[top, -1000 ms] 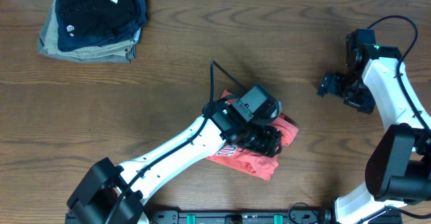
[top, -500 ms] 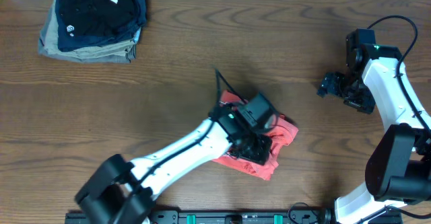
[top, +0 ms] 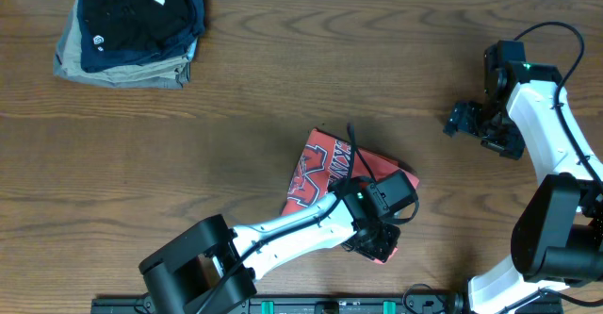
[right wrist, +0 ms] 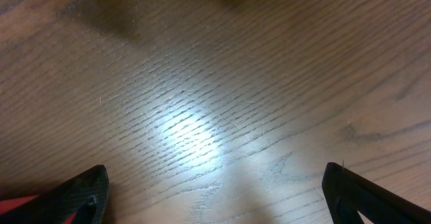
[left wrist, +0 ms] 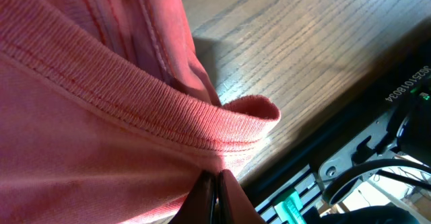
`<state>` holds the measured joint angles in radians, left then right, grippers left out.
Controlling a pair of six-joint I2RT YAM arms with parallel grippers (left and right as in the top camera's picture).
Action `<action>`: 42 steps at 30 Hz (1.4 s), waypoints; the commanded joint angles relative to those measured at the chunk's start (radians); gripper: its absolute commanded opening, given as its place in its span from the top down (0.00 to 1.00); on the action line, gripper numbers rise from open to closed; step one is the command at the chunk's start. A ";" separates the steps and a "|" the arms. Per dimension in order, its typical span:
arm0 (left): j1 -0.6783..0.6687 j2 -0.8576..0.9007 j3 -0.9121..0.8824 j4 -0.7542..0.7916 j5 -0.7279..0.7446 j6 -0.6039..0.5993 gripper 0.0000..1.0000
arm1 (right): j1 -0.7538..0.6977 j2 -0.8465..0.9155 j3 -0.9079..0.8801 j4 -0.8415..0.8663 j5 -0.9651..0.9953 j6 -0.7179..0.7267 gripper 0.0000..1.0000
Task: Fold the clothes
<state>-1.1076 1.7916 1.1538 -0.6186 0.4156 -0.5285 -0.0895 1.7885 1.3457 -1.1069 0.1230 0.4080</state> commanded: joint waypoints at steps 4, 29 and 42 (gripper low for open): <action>-0.005 -0.008 0.022 0.053 0.182 0.065 0.94 | -0.006 0.001 0.000 -0.001 0.000 -0.013 0.01; 0.138 -0.032 0.087 0.154 -0.043 -0.054 0.37 | -0.006 0.001 0.000 -0.001 0.000 -0.013 0.01; 0.144 0.114 0.087 0.412 -0.077 0.005 0.36 | -0.006 0.001 0.000 -0.001 0.000 -0.013 0.01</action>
<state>-0.9688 1.8725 1.2263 -0.2302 0.3790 -0.5652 -0.0898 1.7885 1.3457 -1.1065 0.1230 0.4080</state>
